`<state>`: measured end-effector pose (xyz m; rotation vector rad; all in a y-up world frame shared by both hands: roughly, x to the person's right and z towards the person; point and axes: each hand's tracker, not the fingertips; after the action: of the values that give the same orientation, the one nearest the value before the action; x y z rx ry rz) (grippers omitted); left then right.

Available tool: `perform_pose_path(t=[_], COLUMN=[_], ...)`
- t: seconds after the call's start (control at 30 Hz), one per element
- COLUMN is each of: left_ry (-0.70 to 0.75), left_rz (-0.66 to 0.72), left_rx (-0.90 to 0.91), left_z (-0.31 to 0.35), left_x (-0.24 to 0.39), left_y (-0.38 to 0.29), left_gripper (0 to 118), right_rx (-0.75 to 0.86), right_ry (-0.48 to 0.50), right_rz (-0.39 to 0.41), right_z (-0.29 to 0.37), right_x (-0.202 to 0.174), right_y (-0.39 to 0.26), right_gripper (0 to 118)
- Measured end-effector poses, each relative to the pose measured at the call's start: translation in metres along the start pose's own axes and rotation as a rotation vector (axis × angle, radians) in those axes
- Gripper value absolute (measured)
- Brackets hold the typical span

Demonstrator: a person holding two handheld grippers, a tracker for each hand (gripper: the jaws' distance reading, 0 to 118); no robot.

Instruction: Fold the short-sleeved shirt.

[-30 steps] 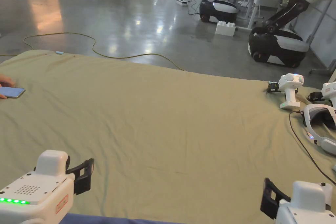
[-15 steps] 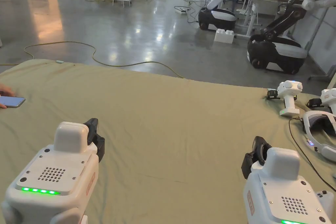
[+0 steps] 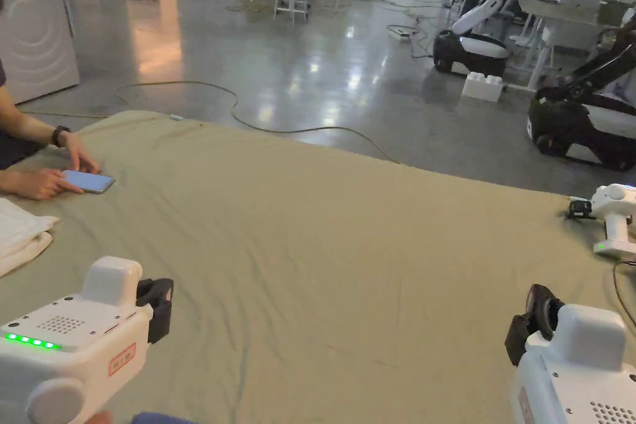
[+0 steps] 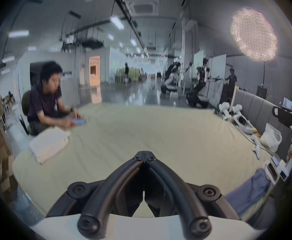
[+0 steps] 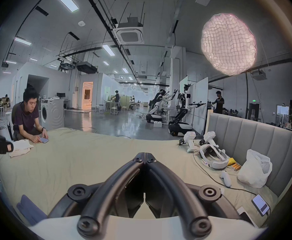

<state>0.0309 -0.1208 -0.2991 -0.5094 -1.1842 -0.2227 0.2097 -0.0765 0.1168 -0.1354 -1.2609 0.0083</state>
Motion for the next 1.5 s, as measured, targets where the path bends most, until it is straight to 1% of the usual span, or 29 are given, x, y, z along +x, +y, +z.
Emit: perform_pose_path(t=[0.07, 0.17, 0.23, 0.27, 0.33, 0.37, 0.4, 0.53, 0.6, 0.63, 0.7, 0.77, 0.8, 0.87, 0.97, 1.0, 1.07, 1.1, 1.13, 1.23, 1.3, 1.43, 1.47, 1.5], left_ry=[-0.027, -0.112, -0.216, -0.236, -0.291, -0.294, -0.315, -0.428, -0.446, -0.484, -0.529, -0.536, -0.558, -0.628, -0.64, -0.64, -0.575, -0.539, -0.593, -0.562, -0.528, -0.53, -0.531, -0.513], left_rz=[0.065, 0.175, 0.295, 0.339, 0.403, 0.434, 0.477, 0.594, 0.642, 0.658, 0.688, 0.75, 0.803, 0.86, 0.836, 0.818, 0.73, 0.695, 0.755, 0.768, 0.68, 0.662, 0.641, 0.591], left_rx=[-0.132, -0.34, -0.441, -0.471, -0.537, -0.561, -0.586, -0.583, -0.623, -0.588, -0.563, -0.575, -0.571, -0.597, -0.601, -0.614, -0.656, -0.666, -0.641, -0.612, -0.563, -0.517, -0.506, -0.491], left_z=[-0.006, -0.016, -0.022, -0.024, -0.032, -0.036, -0.037, -0.05, -0.059, -0.06, -0.061, -0.069, -0.072, -0.079, -0.085, -0.086, -0.086, -0.085, -0.083, -0.076, -0.067, -0.05, -0.046, -0.041], left_x=[-0.033, -0.073, -0.091, -0.099, -0.116, -0.121, -0.124, -0.142, -0.145, -0.147, -0.146, -0.142, -0.141, -0.136, -0.125, -0.12, -0.108, -0.105, -0.106, -0.103, -0.098, -0.097, -0.097, -0.097], left_y=[-0.018, -0.049, -0.069, -0.078, -0.095, -0.103, -0.11, -0.138, -0.149, -0.151, -0.152, -0.157, -0.161, -0.166, -0.168, -0.168, -0.167, -0.169, -0.169, -0.165, -0.158, -0.136, -0.13, -0.123], left_gripper=[0, 0, 2, 9, 47, 64, 69, 69, 69, 69, 69, 69, 69, 69, 63, 54, 23, 17, 16, 11, 10, 9, 9, 9], right_rx=[-0.031, -0.073, -0.101, -0.11, -0.132, -0.144, -0.157, -0.19, -0.204, -0.211, -0.221, -0.232, -0.237, -0.25, -0.277, -0.283, -0.294, -0.295, -0.294, -0.288, -0.286, -0.28, -0.279, -0.277], right_ry=[0.017, 0.036, 0.049, 0.054, 0.063, 0.069, 0.075, 0.073, 0.071, 0.068, 0.061, 0.058, 0.056, 0.053, 0.057, 0.06, 0.064, 0.069, 0.075, 0.085, 0.09, 0.098, 0.098, 0.099], right_rz=[0.014, 0.021, 0.016, 0.014, 0.016, 0.017, 0.019, 0.033, 0.035, 0.039, 0.043, 0.043, 0.042, 0.036, 0.018, 0.02, 0.028, 0.027, 0.026, 0.029, 0.031, 0.03, 0.03, 0.029], right_z=[-0.004, -0.008, -0.011, -0.012, -0.013, -0.014, -0.016, -0.017, -0.017, -0.017, -0.017, -0.018, -0.018, -0.018, -0.02, -0.02, -0.021, -0.02, -0.019, -0.018, -0.018, -0.019, -0.019, -0.019], right_x=[-0.003, -0.009, -0.013, -0.014, -0.017, -0.018, -0.018, -0.018, -0.016, -0.015, -0.014, -0.012, -0.012, -0.012, -0.014, -0.015, -0.019, -0.02, -0.021, -0.024, -0.025, -0.025, -0.025, -0.024], right_y=[-0.004, -0.013, -0.02, -0.022, -0.027, -0.029, -0.031, -0.038, -0.041, -0.042, -0.044, -0.046, -0.048, -0.051, -0.057, -0.058, -0.059, -0.058, -0.057, -0.055, -0.054, -0.051, -0.051, -0.05], right_gripper=[0, 0, 0, 0, 0, 0, 0, 0, 0, 0, 0, 0, 0, 0, 0, 0, 0, 0, 0, 0, 0, 0, 0, 0])
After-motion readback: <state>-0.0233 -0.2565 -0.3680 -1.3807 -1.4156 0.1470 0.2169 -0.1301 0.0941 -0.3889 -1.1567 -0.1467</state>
